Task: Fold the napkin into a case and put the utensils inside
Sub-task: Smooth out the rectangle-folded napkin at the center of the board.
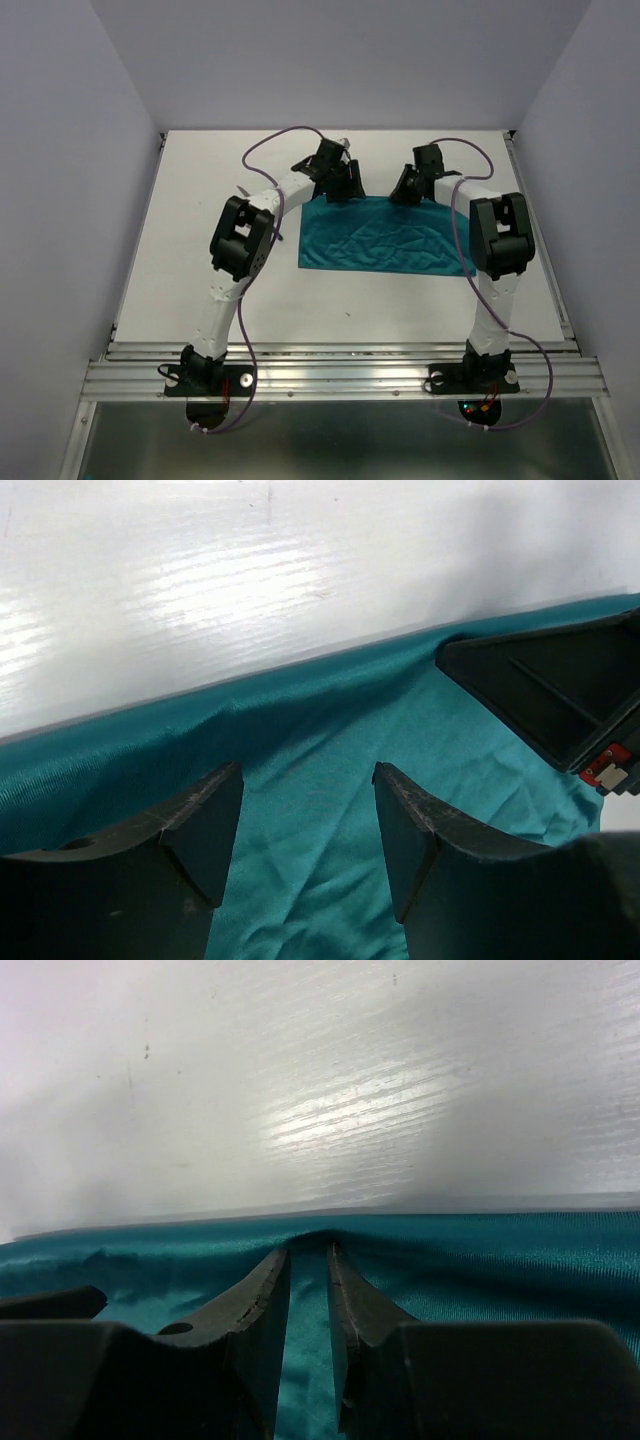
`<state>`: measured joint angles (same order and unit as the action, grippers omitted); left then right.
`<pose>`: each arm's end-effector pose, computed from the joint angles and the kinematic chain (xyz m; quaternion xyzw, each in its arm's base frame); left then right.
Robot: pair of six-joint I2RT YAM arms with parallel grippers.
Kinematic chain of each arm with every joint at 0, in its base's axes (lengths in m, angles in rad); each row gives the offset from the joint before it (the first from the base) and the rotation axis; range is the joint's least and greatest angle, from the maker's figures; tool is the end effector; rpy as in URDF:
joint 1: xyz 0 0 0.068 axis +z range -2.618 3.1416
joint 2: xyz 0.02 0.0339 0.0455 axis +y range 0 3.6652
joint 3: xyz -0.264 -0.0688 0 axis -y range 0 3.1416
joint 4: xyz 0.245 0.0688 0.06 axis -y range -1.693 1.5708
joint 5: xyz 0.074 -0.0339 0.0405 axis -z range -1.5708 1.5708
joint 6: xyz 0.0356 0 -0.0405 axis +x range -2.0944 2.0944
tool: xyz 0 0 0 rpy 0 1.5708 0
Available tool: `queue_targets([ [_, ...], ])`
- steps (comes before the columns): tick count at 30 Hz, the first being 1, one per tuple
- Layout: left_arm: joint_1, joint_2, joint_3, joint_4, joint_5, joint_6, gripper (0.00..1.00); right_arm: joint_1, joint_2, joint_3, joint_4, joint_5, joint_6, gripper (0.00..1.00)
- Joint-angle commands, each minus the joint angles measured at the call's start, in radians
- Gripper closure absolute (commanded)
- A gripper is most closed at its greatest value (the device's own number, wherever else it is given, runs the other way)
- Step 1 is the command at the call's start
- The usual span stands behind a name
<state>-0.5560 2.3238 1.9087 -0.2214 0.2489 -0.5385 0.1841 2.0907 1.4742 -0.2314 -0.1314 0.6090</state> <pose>0.4508 -0.2904 0.1977 0.0637 0.8854 -0.3272 0.3239 0.4495 0.0884 0.1680 0.1741 0.9173 0.1929 0.3018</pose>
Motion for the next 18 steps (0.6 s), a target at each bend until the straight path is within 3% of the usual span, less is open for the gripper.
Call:
queue_targets([
  [1,0.021,0.011,0.072,0.044,0.024,-0.017,0.34,0.0,0.025,0.066,0.009,0.025,-0.003,0.73],
  [9,0.054,0.025,-0.006,0.036,-0.01,0.005,0.35,-0.012,0.026,0.057,-0.02,0.09,-0.046,0.73],
  [18,0.087,-0.01,-0.114,0.057,-0.02,0.023,0.35,-0.116,-0.044,-0.043,-0.022,0.127,-0.074,0.72],
])
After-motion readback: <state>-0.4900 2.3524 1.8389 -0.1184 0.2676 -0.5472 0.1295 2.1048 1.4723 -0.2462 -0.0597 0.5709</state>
